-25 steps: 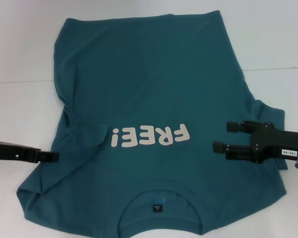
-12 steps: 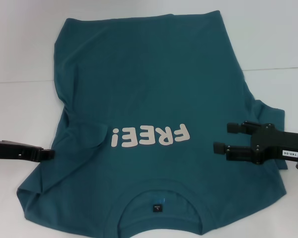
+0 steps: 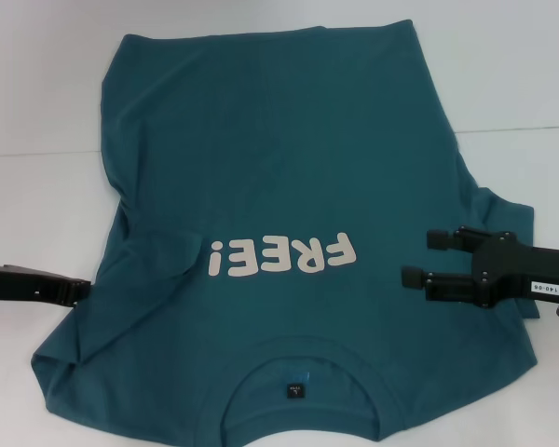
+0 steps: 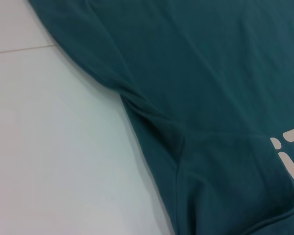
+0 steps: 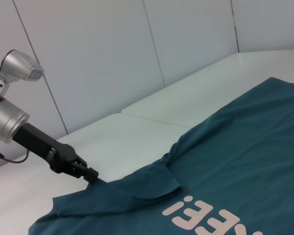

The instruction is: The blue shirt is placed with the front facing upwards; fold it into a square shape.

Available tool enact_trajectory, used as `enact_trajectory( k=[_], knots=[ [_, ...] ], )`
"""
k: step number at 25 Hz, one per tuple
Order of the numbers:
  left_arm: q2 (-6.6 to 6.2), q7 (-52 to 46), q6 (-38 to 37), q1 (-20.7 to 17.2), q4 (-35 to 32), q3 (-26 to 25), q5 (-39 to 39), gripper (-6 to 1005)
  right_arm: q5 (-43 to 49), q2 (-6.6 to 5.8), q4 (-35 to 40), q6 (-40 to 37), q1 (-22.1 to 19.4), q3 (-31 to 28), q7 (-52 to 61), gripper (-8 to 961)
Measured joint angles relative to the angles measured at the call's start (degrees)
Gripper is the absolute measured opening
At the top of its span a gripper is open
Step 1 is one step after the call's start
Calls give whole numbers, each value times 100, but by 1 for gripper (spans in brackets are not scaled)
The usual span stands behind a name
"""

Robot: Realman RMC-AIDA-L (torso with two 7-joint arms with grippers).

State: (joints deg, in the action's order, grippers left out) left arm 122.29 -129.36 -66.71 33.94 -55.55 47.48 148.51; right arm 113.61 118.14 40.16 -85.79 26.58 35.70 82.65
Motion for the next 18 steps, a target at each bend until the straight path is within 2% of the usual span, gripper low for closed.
enact_trajectory(
  k=[8, 13, 18],
  knots=[
    [35, -17, -125, -108, -305, -8, -22, 40, -9, -12, 0, -18, -11, -2, 37, 907],
    [42, 1, -257, -105, -330, -2, -48, 40, -22, -12, 0, -17, -16, -2, 41, 907],
    [193, -29, -707, -116, -668, 68, -105, 41, -18, -19, 0, -7, -14, -2, 113, 907]
  ],
)
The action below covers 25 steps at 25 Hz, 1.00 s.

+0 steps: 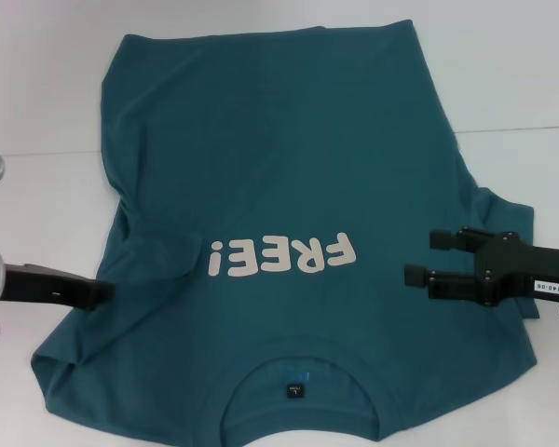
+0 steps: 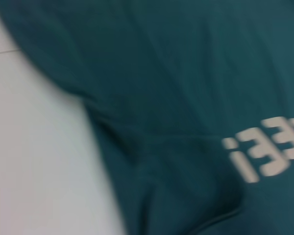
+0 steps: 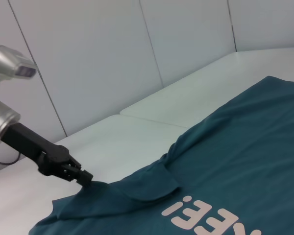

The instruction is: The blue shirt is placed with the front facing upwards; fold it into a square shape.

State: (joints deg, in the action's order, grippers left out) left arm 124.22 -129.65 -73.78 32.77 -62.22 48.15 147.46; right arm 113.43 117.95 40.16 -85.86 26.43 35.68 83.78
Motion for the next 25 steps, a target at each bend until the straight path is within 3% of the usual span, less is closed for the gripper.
enact_trajectory(
  k=[15, 22, 25],
  knots=[
    [32, -545, -963, -570, -639, 1131, -1048, 40, 1, -37, 0, 64, -4, -9, 15, 906],
    [-42, -574, -1200, -342, -69, 1067, -1138, 50, 19, -52, -4, 101, 43, -9, 27, 906],
    [-18, -397, -1110, -405, -163, 944, -1311, 64, 21, -59, -4, 133, 89, -8, 241, 906]
  ],
)
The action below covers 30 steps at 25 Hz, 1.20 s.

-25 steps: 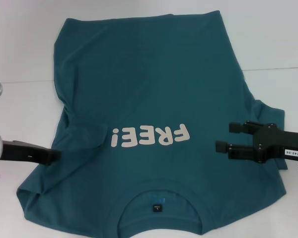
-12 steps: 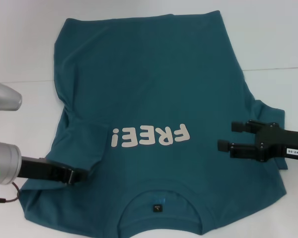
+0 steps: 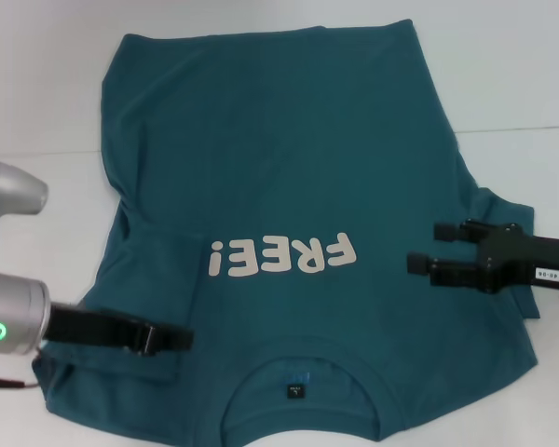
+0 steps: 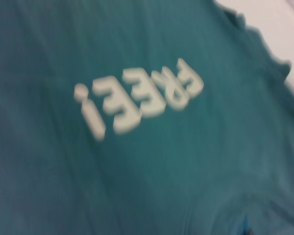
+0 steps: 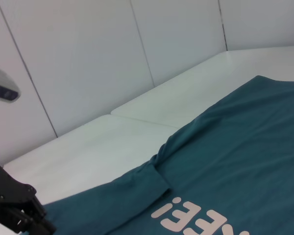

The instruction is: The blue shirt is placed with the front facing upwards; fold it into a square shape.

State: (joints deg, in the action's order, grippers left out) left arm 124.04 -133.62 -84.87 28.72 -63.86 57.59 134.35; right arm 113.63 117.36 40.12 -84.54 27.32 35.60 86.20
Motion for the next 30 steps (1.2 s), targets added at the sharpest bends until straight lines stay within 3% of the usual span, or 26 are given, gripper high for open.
enact_trajectory(
  k=[2, 7, 10, 14, 17, 22, 25, 30],
  knots=[
    [16, 391, 71, -120, -165, -86, -433, 118, -12, -32, 81, -4, 16, -6, 378, 906],
    [15, 2413, 41, -367, -52, -480, -2013, 269, -20, -191, 825, -280, -20, -132, 2199, 906],
    [-7, 2918, 37, -353, 206, -615, -2250, 399, 218, -444, 1312, -396, -43, -259, 3829, 905],
    [-19, 3198, 108, -288, 523, -638, -2224, 510, 1472, -939, 1649, -347, 135, -585, 6098, 905],
    [-24, 3293, 156, -251, 637, -640, -2217, 576, 2318, -1130, 1757, -561, 364, -1023, 6631, 905],
    [-58, 3309, 239, -198, 781, -642, -2157, 687, 3293, -1132, 1745, -885, 629, -1193, 6572, 895],
    [-63, 3321, 275, -195, 860, -646, -2122, 904, 3407, -1095, 1516, -712, 639, -1170, 6491, 881],
    [-63, 3324, 310, -183, 935, -635, -1931, 947, 3386, -1098, 854, -276, 645, -1149, 6250, 881]
  ],
)
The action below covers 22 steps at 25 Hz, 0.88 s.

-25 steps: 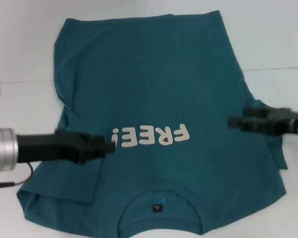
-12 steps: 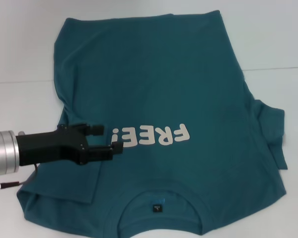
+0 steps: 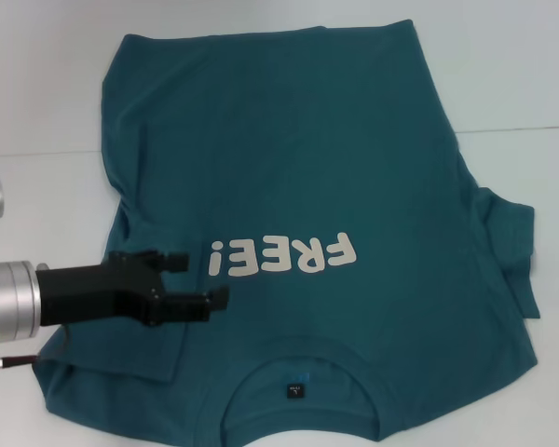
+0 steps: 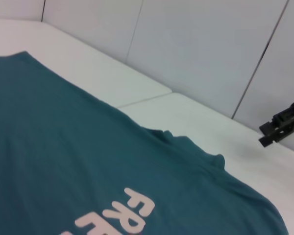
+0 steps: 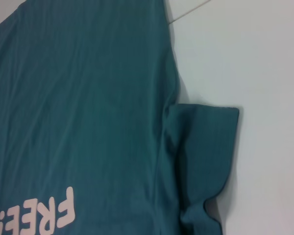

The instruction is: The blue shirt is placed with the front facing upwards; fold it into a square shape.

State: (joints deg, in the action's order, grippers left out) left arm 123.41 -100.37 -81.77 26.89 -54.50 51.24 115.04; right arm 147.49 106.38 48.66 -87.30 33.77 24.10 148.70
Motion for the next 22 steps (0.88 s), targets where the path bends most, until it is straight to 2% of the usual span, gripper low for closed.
enact_trajectory(
  k=[22],
  knots=[
    [1, 7, 22, 8, 126, -15, 36, 942, -213, 186, -1021, 1309, 307, 175, -470, 881]
  ],
)
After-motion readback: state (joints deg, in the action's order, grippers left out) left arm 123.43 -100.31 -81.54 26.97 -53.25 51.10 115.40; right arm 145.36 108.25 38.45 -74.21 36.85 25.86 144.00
